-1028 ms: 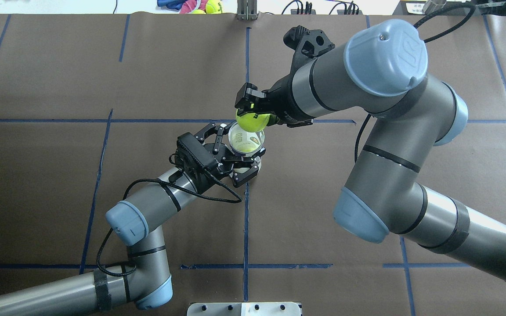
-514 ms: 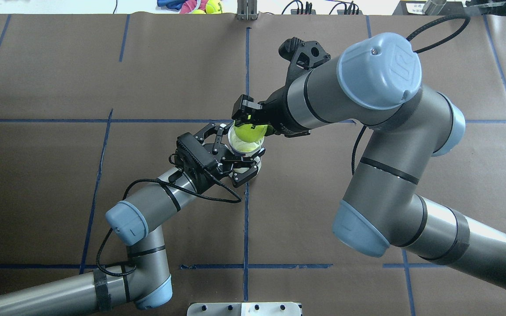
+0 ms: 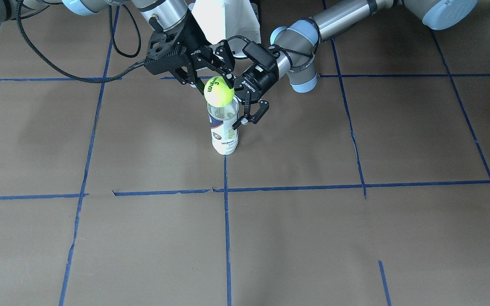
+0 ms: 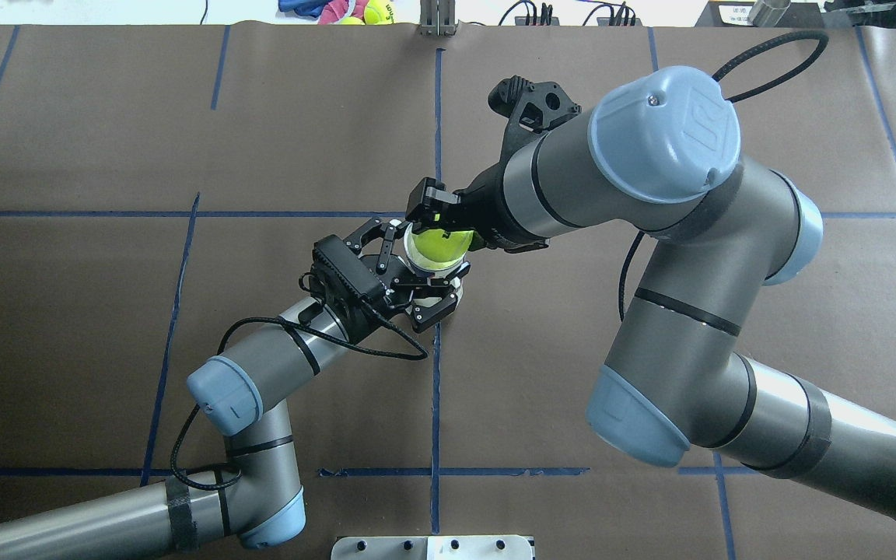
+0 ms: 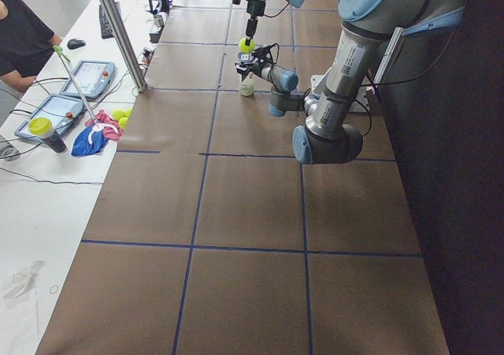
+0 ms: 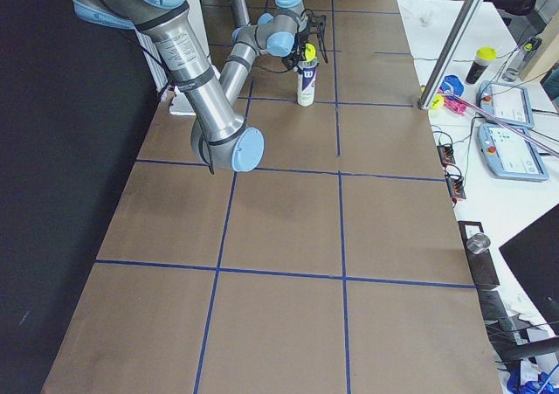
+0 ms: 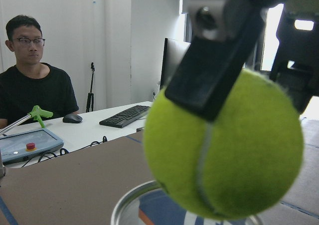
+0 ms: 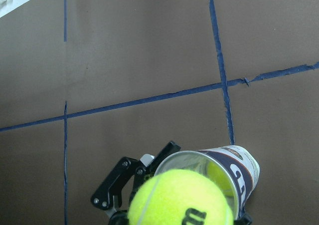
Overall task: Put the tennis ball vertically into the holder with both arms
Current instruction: 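Bring the second ball over the can and drop it inside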
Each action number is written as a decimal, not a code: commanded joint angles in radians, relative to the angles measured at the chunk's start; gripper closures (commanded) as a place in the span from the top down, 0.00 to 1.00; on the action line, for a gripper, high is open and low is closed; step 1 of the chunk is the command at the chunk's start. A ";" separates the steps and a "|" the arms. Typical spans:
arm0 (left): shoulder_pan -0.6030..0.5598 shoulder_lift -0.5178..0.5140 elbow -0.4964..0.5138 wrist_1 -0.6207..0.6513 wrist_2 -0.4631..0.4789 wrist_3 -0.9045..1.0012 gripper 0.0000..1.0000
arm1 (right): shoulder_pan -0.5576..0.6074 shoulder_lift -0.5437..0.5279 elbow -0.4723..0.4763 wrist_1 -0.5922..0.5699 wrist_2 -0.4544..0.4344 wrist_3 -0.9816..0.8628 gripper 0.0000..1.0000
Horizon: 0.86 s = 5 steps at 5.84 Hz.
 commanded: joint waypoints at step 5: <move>0.005 -0.004 -0.003 -0.002 0.000 0.000 0.95 | 0.026 -0.009 0.018 -0.007 -0.001 -0.002 0.91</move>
